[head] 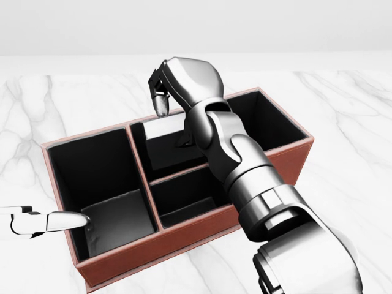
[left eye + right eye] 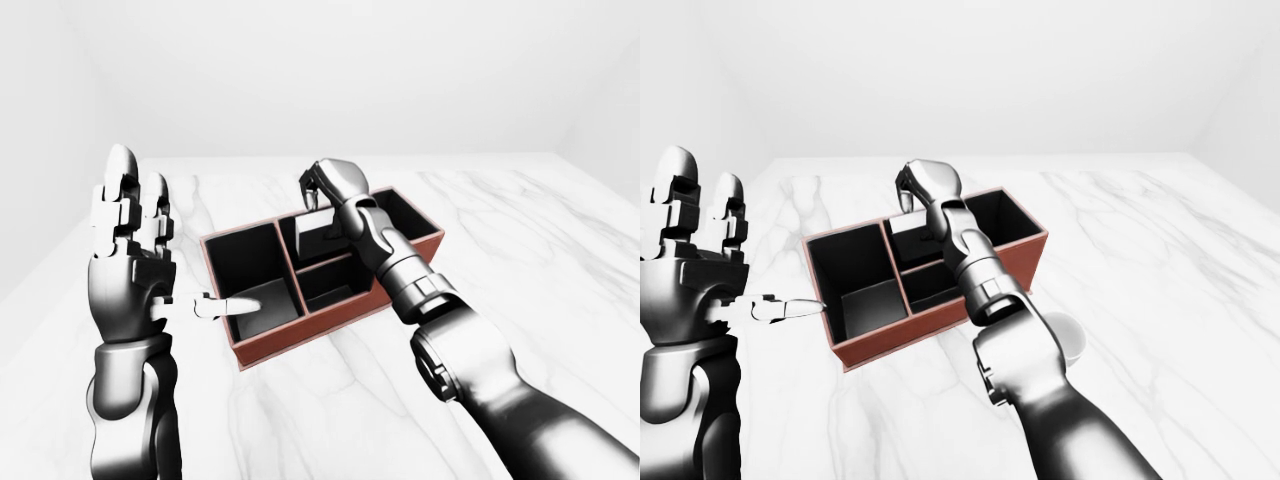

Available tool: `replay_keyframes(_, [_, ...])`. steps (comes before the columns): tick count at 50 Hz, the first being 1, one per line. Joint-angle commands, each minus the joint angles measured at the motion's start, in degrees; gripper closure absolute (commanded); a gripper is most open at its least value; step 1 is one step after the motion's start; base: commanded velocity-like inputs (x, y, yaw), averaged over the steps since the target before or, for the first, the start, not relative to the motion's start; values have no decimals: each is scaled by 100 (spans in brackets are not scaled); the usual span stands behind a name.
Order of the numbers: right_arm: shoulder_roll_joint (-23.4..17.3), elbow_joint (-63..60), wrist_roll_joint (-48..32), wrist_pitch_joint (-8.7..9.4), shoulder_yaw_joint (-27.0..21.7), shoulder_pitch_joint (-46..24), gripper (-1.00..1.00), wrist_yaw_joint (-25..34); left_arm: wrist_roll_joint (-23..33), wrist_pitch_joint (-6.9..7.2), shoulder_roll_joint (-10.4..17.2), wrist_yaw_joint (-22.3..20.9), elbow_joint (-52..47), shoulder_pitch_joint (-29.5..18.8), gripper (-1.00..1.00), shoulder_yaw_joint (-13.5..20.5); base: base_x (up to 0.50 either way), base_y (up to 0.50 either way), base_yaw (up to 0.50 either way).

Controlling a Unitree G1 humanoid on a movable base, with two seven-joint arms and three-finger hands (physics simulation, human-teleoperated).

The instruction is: Pick up the book and place it in the front compartment of the caddy.

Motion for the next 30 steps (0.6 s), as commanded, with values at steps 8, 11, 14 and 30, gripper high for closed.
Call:
replay_keyframes(8, [23, 460, -111, 0, -101, -224, 100, -445, -2, 0, -6, -4, -42, 11, -100, -3, 0, 0, 0])
replay_keyframes(11, [8, 526, -116, 0, -108, -262, 100, -473, -5, 0, -8, -7, -71, 18, -100, -7, 0, 0, 0])
replay_keyframes(14, [10, 552, -115, 0, -111, -267, 100, -490, -1, 0, -9, -10, -48, 16, -100, -7, 0, 0, 0])
replay_keyframes(30, [103, 739, -88, 0, -112, -294, 100, -792, 1, 0, -26, -13, -52, 29, -100, -36, 0, 0, 0])
